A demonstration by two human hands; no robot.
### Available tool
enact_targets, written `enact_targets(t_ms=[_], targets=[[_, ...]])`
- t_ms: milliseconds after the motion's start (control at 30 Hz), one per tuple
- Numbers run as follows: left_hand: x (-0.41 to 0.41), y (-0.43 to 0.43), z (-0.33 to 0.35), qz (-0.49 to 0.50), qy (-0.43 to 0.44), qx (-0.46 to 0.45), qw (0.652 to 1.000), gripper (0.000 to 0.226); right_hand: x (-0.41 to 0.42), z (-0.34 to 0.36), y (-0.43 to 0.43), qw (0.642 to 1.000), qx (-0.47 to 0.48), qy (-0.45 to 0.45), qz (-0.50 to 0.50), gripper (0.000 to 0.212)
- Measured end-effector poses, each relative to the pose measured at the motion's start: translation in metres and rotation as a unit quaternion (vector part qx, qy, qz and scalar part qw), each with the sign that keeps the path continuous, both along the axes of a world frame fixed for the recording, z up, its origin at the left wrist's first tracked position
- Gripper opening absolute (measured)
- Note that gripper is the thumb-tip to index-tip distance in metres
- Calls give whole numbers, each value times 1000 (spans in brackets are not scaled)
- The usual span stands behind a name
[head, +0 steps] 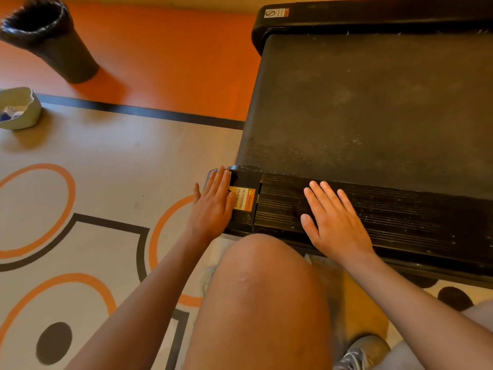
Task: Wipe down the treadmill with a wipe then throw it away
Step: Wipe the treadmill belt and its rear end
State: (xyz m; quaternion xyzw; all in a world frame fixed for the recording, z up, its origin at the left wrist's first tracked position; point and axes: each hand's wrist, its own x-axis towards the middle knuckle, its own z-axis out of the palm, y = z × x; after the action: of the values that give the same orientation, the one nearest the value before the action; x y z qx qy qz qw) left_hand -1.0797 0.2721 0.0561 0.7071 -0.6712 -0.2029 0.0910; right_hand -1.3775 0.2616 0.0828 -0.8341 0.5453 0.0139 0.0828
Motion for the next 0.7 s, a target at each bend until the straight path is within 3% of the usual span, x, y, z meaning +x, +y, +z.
enact_targets(t_ms=[367, 700], targets=[[10, -24, 7, 16, 11, 41, 999, 60, 6, 4, 2, 1000, -18, 7, -12, 70], [17, 22, -4, -9, 33, 18, 999, 63, 7, 5, 3, 1000, -26, 1, -8, 70]])
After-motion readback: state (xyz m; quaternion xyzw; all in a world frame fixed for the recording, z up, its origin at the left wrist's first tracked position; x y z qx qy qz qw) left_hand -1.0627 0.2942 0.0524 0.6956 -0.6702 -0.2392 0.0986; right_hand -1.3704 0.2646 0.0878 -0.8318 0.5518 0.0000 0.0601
